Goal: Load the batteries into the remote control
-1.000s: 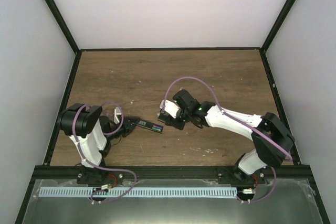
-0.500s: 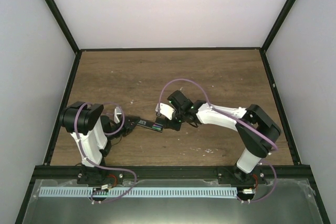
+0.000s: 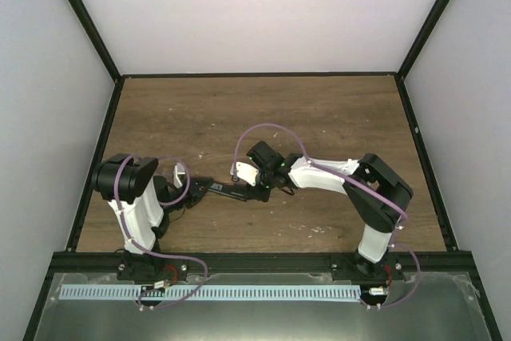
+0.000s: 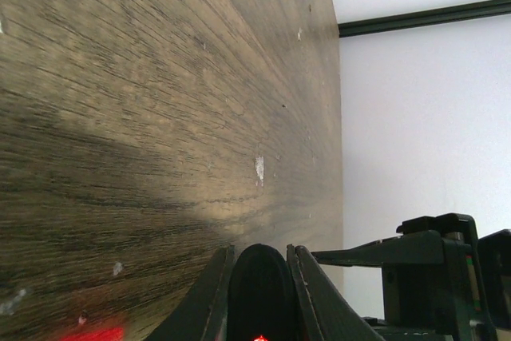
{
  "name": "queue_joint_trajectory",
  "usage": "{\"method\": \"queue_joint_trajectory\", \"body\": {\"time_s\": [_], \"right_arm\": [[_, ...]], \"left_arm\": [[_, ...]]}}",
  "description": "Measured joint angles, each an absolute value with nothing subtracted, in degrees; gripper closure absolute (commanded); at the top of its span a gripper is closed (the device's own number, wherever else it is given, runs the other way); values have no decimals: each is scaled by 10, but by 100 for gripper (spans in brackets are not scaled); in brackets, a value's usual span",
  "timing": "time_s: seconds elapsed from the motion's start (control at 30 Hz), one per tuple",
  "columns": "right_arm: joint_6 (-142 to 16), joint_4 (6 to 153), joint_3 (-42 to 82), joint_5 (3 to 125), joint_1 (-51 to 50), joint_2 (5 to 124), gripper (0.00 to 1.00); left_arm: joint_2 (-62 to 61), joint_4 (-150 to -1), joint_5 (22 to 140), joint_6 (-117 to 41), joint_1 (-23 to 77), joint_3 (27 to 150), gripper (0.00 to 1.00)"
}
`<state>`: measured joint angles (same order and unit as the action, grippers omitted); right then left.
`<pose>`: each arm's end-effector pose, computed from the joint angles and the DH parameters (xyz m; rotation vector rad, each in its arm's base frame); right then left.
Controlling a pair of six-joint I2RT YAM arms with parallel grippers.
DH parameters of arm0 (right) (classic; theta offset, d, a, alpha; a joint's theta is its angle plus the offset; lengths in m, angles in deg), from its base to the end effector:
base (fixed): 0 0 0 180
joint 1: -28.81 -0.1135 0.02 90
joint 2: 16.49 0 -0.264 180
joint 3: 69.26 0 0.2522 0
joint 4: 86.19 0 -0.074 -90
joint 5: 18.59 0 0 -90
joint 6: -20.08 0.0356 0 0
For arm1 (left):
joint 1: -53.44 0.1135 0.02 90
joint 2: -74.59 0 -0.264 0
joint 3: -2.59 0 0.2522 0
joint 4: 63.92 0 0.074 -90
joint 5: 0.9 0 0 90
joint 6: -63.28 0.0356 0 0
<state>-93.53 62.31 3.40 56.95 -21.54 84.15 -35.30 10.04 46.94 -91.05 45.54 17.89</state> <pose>0.2143 0.2725 0.1612 -1.6602 2.0530 0.4921 0.1786 -0.0489 0.0750 -0.4954 2.0993 -1.4990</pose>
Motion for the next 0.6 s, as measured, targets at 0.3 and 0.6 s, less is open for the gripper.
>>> {"method": "queue_joint_trajectory", "body": {"time_s": [0.3, 0.6], "right_arm": [[-936, 619, 34, 568, -220, 852, 74], [-935, 617, 42, 564, -224, 861, 74]], "left_arm": [[-353, 100, 470, -911, 455, 179, 100], [-353, 100, 469, -911, 455, 179, 100]]}}
